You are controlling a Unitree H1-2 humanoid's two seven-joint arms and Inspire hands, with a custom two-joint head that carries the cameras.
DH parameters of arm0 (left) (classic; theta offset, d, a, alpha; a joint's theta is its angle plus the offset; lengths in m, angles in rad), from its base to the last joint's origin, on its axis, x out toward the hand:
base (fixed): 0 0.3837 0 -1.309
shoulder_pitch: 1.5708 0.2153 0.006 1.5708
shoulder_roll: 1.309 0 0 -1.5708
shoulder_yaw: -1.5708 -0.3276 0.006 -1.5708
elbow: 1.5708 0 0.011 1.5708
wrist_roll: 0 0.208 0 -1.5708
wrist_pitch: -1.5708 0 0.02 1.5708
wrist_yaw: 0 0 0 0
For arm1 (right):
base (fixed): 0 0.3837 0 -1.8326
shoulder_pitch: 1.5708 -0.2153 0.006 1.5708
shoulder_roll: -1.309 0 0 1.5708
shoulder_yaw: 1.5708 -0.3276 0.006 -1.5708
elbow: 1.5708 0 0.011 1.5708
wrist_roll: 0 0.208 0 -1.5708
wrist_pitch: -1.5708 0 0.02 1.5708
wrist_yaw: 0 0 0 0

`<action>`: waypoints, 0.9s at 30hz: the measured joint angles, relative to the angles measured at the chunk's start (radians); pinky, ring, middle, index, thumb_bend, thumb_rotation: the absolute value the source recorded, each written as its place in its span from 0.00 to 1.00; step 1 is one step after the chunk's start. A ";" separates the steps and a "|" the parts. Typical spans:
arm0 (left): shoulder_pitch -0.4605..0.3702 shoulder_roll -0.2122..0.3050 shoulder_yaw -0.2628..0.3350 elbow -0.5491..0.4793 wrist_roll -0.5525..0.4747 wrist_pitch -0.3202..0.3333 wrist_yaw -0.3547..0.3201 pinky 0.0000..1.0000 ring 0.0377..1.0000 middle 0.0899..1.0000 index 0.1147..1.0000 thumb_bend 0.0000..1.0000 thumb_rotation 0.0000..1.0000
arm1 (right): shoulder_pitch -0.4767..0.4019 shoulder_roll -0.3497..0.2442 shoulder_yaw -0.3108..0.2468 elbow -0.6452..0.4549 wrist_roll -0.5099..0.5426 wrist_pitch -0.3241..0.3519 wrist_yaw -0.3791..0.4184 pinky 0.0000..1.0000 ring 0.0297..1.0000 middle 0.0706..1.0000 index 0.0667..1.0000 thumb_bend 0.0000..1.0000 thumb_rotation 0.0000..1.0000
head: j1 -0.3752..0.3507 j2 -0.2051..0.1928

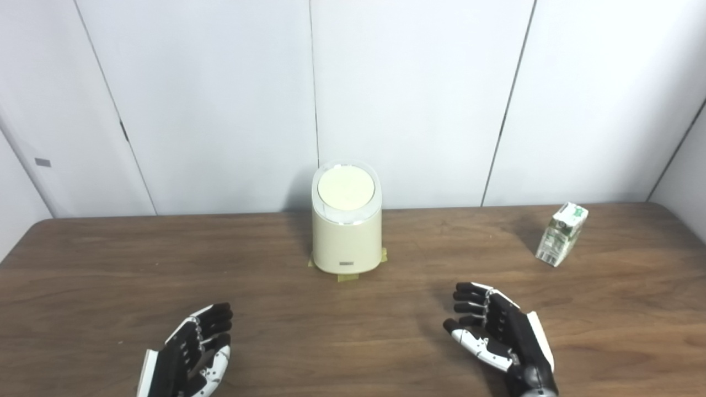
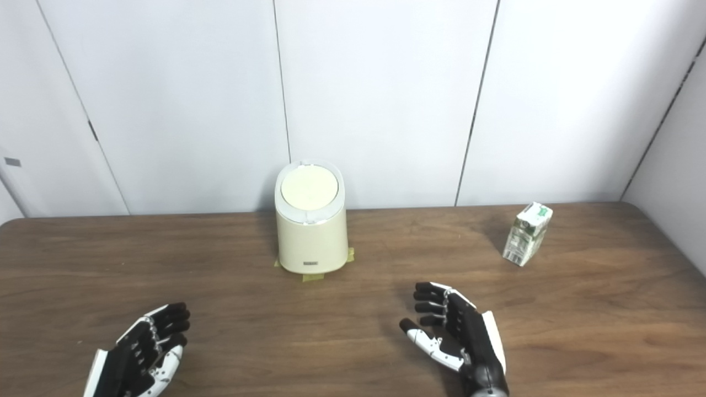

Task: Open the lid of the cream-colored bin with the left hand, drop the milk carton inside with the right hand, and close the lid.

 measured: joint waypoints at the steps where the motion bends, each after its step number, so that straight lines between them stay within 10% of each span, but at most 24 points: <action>1: 0.000 0.000 0.000 0.000 0.000 0.000 0.000 0.68 0.74 0.73 0.70 0.20 0.04 | 0.000 0.000 0.000 0.000 0.000 0.000 0.000 0.59 0.65 0.66 0.65 0.31 0.08 | 0.000 0.000; 17: 0.000 0.000 0.002 0.000 -0.003 0.000 0.000 0.69 0.74 0.73 0.71 0.20 0.04 | 0.000 0.001 0.000 0.000 0.001 0.000 -0.001 0.59 0.66 0.66 0.65 0.31 0.08 | -0.018 0.006; 27: -0.027 0.013 0.003 -0.076 0.005 0.075 -0.047 0.79 0.84 0.84 0.82 0.45 0.52 | 0.001 0.003 0.000 -0.002 -0.007 0.004 -0.015 0.58 0.65 0.66 0.65 0.31 0.08 | -0.026 0.015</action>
